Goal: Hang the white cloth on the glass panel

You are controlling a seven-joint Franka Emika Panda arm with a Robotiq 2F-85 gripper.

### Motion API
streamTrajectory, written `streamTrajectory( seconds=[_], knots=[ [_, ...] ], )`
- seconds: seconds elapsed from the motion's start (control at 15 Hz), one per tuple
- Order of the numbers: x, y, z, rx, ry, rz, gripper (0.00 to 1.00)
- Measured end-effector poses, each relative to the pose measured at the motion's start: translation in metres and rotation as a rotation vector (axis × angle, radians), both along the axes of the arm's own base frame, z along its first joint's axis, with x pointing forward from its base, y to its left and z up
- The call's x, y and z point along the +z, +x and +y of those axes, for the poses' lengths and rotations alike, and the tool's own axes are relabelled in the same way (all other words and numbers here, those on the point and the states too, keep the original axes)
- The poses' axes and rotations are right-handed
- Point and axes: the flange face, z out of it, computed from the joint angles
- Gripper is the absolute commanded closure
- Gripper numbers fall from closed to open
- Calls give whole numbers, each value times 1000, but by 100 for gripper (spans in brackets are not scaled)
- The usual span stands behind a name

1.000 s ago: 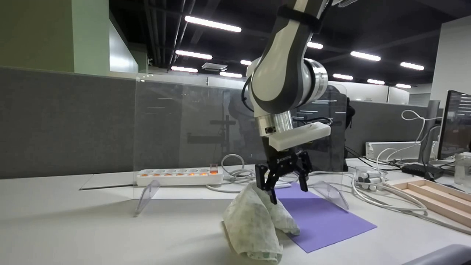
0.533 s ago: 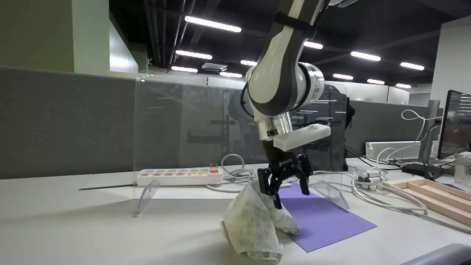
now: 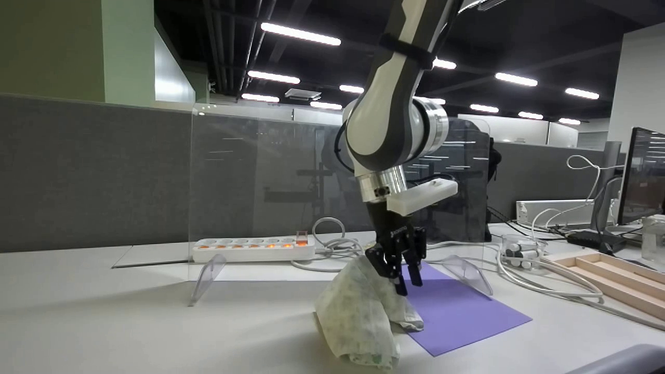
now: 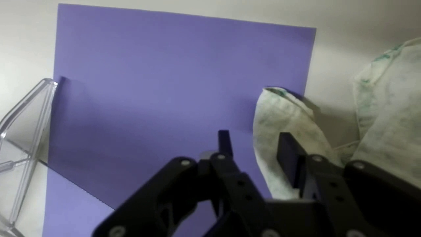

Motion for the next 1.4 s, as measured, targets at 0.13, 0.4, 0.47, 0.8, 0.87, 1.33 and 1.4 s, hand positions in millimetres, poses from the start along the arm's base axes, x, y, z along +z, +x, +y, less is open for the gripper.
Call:
streamTrajectory(
  seconds=[0.13,0.4,0.47,0.8,0.87,1.33,1.4],
  knots=[
    [-3,1,3,29,6,10,99],
    [-8,1,12,69,27,30,100],
    [-9,1,15,72,34,36,100],
    [-4,2,32,89,59,40,100],
    [1,3,37,98,62,32,100],
    [45,10,88,179,111,-81,69],
    [47,9,93,185,114,-84,61]
  ],
)
